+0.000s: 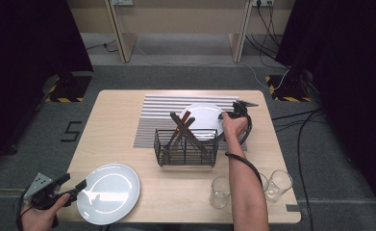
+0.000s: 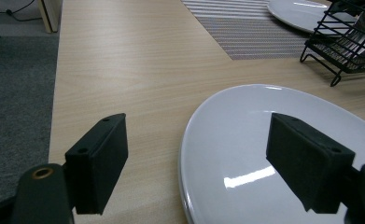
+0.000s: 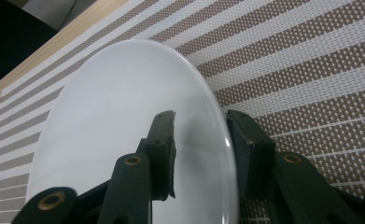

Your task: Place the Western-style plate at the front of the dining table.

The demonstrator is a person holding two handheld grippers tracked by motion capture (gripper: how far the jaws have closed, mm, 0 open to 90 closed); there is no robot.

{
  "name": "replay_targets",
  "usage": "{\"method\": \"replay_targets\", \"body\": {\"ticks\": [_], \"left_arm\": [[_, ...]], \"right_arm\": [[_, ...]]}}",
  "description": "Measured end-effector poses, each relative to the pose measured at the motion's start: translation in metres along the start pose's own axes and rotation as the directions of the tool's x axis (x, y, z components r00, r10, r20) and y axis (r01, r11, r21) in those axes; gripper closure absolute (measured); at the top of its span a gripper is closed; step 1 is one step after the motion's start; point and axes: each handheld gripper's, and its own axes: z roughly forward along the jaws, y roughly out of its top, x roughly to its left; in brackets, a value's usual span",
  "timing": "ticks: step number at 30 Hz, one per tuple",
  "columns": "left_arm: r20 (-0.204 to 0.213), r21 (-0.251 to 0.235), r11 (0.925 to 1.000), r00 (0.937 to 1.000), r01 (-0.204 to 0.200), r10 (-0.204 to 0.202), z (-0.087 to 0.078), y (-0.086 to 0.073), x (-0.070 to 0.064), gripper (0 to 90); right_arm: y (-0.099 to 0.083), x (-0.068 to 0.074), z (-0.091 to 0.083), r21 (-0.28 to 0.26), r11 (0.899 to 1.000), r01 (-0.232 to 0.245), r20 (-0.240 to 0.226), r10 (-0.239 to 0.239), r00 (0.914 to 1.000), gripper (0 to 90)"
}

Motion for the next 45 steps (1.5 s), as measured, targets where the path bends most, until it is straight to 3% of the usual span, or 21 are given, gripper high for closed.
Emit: {"method": "replay_targets", "body": {"ticks": [9,27,45], "left_arm": [[0.002,0.002,1.0000,1.0000,-0.001,0.001,0.001,0.000,-0.001,20.0],[-0.003,-0.015,0.9999,1.0000,-0.005,0.005,-0.003,0.002,-0.001,19.8],[0.009,-0.037,0.9992,0.9999,-0.011,0.011,-0.003,0.008,-0.007,19.5]], "right_arm": [[0.003,0.002,-0.004,-0.012,0.999,0.046,0.040,-0.045,0.9982,59.2],[0.010,-0.001,-0.031,-0.024,0.998,0.056,0.064,-0.055,0.9964,57.2],[0.001,0.006,-0.053,0.017,0.995,0.101,0.077,-0.102,0.9918,56.3]]}}
